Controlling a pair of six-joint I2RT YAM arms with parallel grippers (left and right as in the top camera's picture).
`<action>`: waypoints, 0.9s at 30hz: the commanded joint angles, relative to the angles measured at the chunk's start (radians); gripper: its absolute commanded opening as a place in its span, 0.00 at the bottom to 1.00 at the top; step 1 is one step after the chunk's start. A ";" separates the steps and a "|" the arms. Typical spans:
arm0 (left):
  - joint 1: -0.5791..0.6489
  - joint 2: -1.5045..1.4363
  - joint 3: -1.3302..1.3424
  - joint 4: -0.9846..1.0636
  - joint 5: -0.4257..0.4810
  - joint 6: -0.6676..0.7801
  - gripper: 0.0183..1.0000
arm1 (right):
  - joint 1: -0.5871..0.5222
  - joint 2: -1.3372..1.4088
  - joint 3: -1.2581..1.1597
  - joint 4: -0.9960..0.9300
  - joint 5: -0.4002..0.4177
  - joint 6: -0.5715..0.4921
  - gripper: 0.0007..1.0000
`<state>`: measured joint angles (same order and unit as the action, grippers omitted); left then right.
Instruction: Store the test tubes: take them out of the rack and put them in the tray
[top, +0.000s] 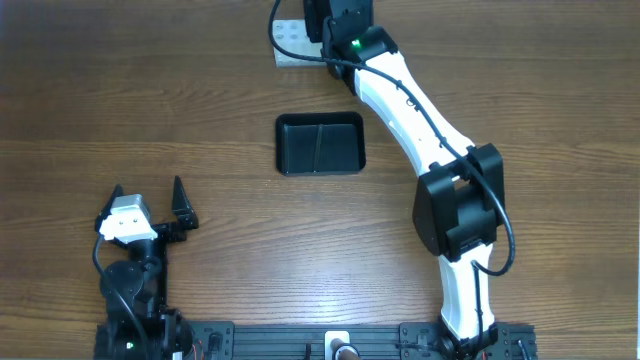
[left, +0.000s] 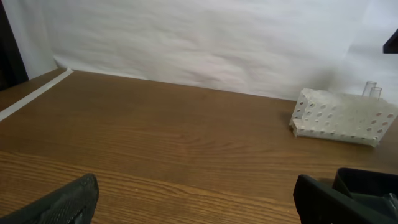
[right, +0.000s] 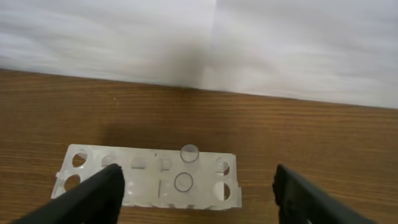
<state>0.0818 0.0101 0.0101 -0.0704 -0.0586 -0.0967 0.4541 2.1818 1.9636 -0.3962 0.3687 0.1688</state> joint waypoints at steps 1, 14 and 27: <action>0.007 -0.007 -0.004 0.002 0.005 0.011 1.00 | -0.002 0.068 0.019 0.011 0.007 -0.002 0.81; 0.007 -0.007 -0.004 0.002 0.005 0.011 1.00 | -0.002 0.159 0.019 0.064 0.022 -0.017 0.80; 0.007 -0.007 -0.004 0.002 0.005 0.011 1.00 | -0.005 0.178 0.019 0.064 0.022 -0.017 0.75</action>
<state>0.0818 0.0101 0.0101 -0.0704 -0.0586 -0.0967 0.4526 2.3352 1.9636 -0.3359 0.3763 0.1535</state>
